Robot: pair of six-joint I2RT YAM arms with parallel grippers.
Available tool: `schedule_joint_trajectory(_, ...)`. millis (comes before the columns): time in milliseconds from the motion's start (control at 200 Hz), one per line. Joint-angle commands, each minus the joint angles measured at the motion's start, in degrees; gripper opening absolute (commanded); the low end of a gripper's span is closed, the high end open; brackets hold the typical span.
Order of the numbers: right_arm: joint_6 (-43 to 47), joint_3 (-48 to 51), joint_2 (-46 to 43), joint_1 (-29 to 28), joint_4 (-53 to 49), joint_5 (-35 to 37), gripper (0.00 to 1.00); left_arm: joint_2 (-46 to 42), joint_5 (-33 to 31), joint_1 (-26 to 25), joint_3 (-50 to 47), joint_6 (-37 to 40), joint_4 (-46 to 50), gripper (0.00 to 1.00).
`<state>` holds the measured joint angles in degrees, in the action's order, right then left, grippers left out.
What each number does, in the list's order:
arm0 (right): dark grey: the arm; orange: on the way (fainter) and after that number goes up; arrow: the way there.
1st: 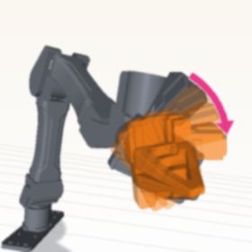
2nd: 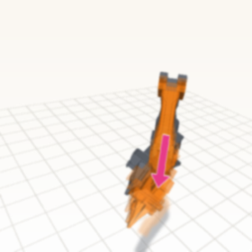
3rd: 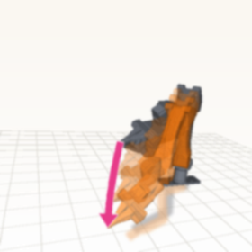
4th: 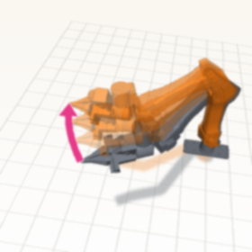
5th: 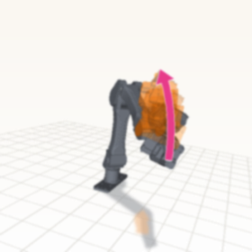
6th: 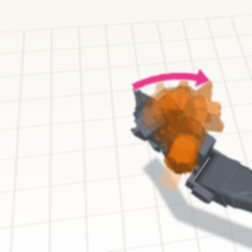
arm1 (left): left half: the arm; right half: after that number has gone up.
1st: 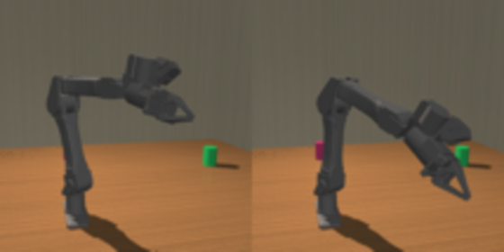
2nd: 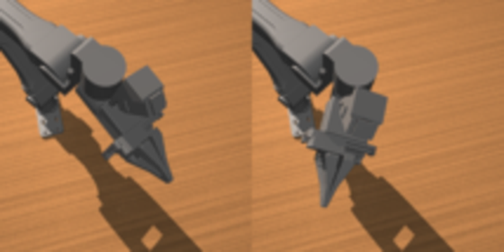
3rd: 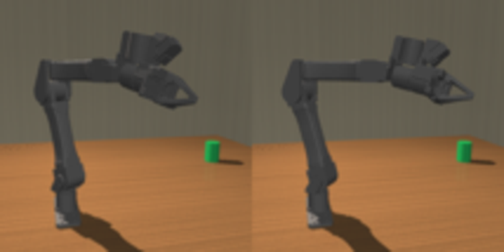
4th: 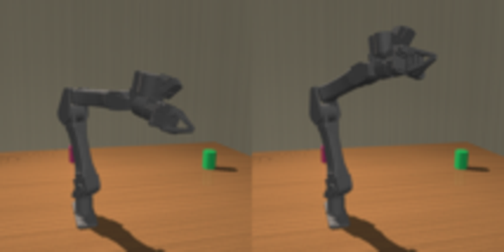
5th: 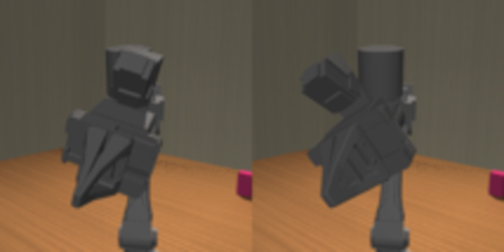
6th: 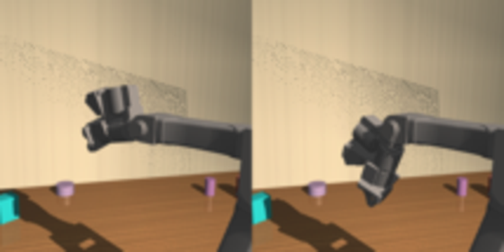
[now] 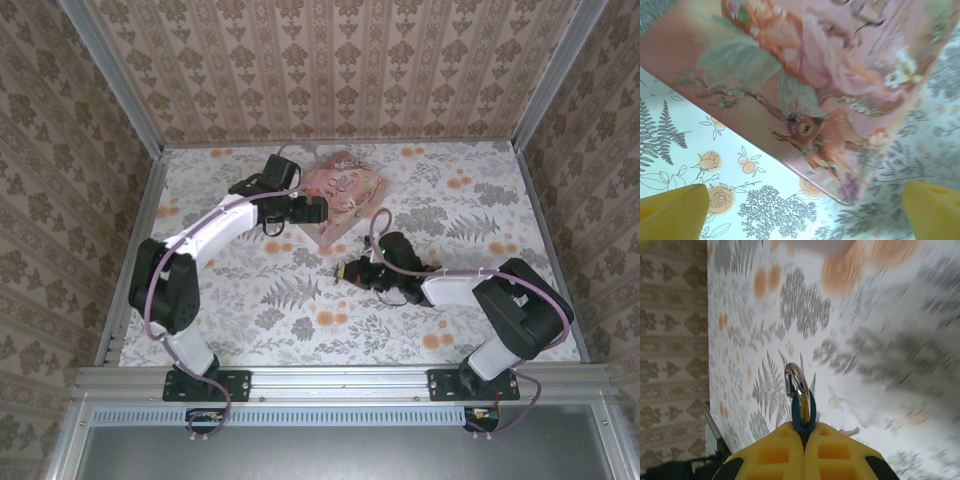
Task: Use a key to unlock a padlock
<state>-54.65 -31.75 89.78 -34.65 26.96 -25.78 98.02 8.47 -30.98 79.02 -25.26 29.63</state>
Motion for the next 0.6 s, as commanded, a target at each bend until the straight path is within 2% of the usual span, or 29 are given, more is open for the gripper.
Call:
schedule_joint_trajectory(0, -2.82, 0.9, 1.99, -4.53, 4.24, 3.54, 0.0, -5.55, 3.56, 1.25, -1.25, -1.77, 1.05, 1.0)
schedule_joint_trajectory(95, -4.97, 1.0, 5.59, -7.04, 8.05, 3.15, 0.0, -8.72, 3.78, 2.09, -2.16, -2.12, 1.28, 1.0)
schedule_joint_trajectory(180, -6.55, 2.31, 7.77, -6.99, 11.37, 3.49, 0.0, -11.0, 3.83, 2.75, -3.18, -2.18, 1.75, 1.0)
schedule_joint_trajectory(275, -6.19, 3.19, 7.59, -6.55, 10.52, 4.4, 0.01, -13.09, 3.84, 3.36, -4.51, -2.24, 2.13, 1.0)
schedule_joint_trajectory(385, -4.79, 4.08, 4.9, -5.4, 7.19, 4.95, 0.32, -14.88, 4.1, 4.11, -6.15, -2.37, 2.41, 1.0)
schedule_joint_trajectory(425, -4.0, 4.58, 2.61, -4.68, 4.74, 5.38, 0.48, -15.68, 4.17, 4.42, -6.85, -2.5, 2.41, 1.0)
schedule_joint_trajectory(505, -2.05, 5.15, -2.82, -2.81, -1.0, 6.09, 0.63, -17.26, 4.19, 4.45, -7.95, -2.43, 2.75, 1.0)
schedule_joint_trajectory(520, -1.55, 5.22, -3.9, -2.35, -2.09, 6.12, 0.66, -17.59, 4.11, 5.89, -8.12, -2.32, 2.92, 1.0)
schedule_joint_trajectory(590, 0.61, 5.36, -9.49, 0.19, -8.37, 6.34, 0.85, -19.14, 3.78, 7.17, -8.65, -1.95, 3.86, 1.0)
